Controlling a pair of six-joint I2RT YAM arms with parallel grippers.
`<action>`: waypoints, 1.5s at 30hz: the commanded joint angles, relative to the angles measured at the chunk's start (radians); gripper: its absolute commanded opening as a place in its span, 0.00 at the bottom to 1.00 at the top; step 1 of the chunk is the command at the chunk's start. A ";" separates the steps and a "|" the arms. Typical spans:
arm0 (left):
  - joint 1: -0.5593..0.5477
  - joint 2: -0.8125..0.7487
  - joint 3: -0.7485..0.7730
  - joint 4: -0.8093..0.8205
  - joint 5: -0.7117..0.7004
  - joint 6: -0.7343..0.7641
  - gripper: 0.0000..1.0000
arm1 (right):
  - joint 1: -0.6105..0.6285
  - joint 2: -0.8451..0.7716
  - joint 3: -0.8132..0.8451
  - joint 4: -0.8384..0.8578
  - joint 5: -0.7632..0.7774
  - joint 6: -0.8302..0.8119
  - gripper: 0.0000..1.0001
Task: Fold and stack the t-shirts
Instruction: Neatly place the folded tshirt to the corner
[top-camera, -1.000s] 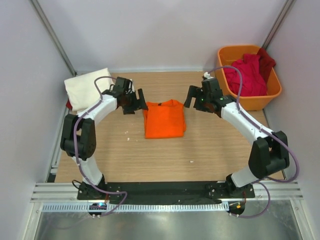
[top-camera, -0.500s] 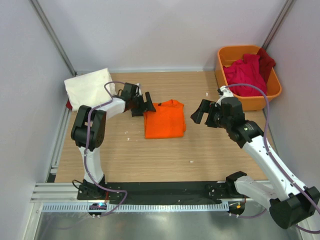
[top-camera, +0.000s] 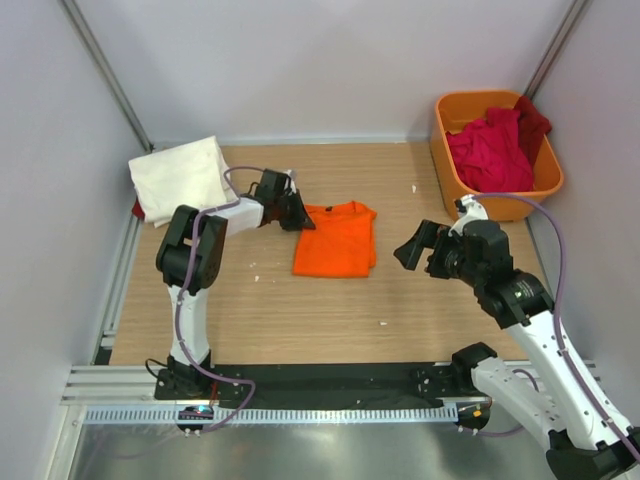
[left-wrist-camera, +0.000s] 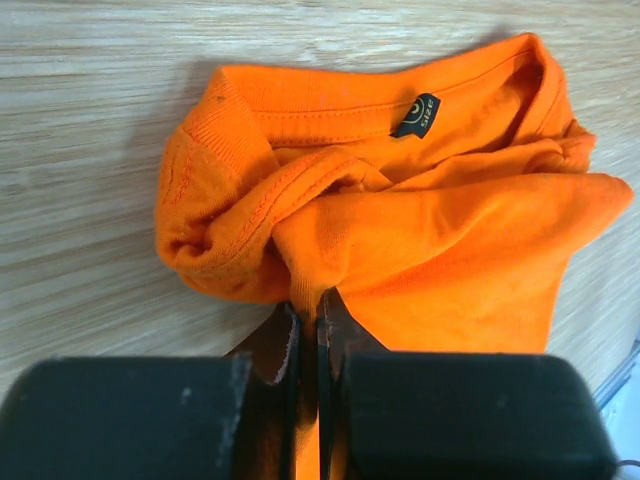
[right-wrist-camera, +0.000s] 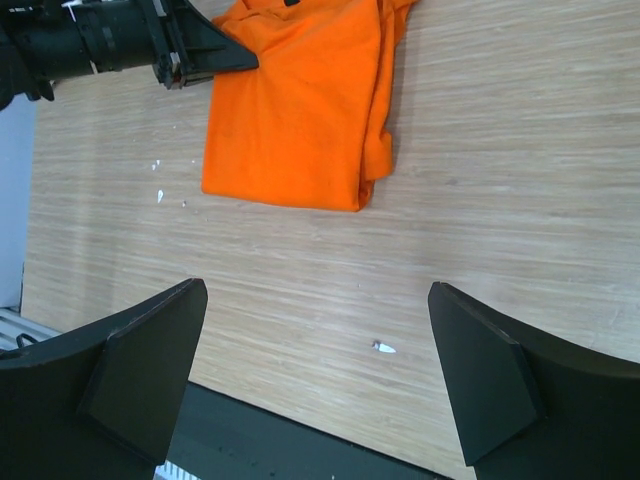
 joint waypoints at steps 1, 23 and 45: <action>0.005 -0.055 0.083 -0.160 -0.037 0.047 0.00 | 0.004 -0.045 -0.019 -0.021 -0.025 0.028 1.00; 0.411 0.003 0.968 -0.959 -0.048 0.309 0.00 | 0.002 -0.170 -0.025 -0.112 -0.042 0.021 1.00; 0.835 0.251 1.183 -0.990 -0.171 0.194 1.00 | 0.002 -0.137 -0.033 -0.113 -0.099 0.001 1.00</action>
